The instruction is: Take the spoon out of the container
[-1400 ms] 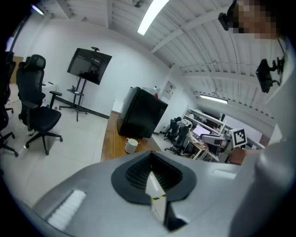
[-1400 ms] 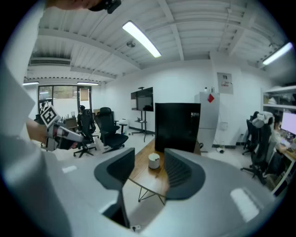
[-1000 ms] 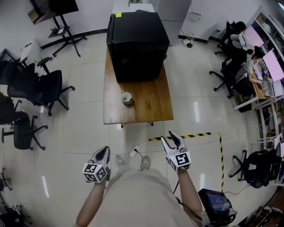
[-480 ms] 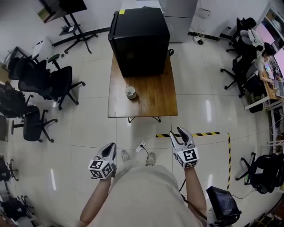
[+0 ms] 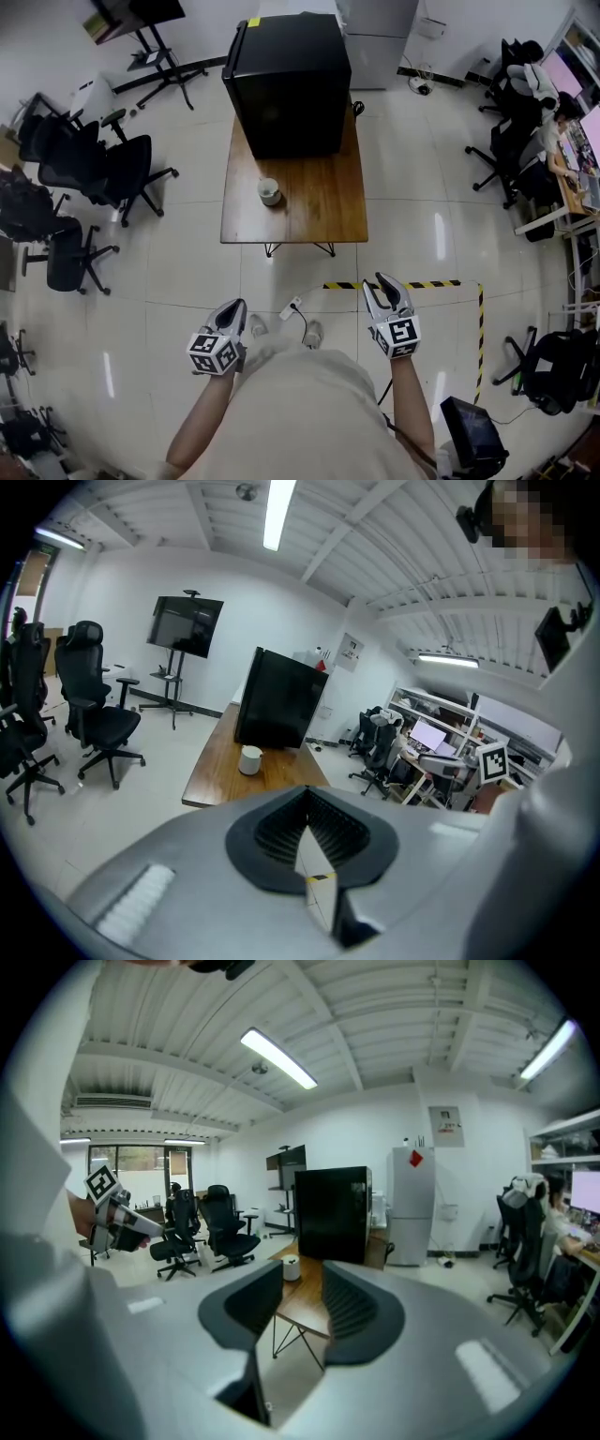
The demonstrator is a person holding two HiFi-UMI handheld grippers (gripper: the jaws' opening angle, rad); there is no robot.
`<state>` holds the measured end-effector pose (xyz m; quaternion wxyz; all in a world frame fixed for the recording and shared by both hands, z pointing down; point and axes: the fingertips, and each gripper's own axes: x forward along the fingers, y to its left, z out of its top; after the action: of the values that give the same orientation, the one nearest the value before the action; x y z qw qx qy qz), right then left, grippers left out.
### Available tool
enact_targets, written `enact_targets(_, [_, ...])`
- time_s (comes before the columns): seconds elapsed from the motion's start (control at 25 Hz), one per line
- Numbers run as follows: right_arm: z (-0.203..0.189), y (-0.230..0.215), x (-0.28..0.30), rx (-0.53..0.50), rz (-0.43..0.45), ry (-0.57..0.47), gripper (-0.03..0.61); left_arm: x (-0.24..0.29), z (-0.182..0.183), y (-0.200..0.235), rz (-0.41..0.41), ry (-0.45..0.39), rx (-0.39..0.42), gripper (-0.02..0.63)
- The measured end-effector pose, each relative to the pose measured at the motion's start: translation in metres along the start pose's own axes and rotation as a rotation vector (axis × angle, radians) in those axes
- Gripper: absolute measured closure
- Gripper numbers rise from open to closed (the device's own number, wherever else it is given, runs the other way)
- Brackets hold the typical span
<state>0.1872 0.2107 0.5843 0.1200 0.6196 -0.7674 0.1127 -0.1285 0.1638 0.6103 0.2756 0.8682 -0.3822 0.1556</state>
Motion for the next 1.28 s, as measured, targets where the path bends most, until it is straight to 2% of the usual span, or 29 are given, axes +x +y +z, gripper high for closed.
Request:
enact_targets(0.56, [-0.014, -0.013, -0.015, 0.029, -0.021, -0.002, 0.457, 0.015, 0.007, -0.017, -0.018, 0.021, 0.05, 0.617])
enact_targets(0.88, [-0.039, -0.021, -0.017, 0.041, -0.015, 0.039, 0.462, 0.012, -0.008, -0.021, -0.007, 0.03, 0.029, 0.617])
enact_targets(1.28, [-0.026, -0.017, 0.006, 0.032, -0.037, 0.051, 0.465, 0.031, 0.009, -0.004, -0.047, 0.031, 0.029, 0.617])
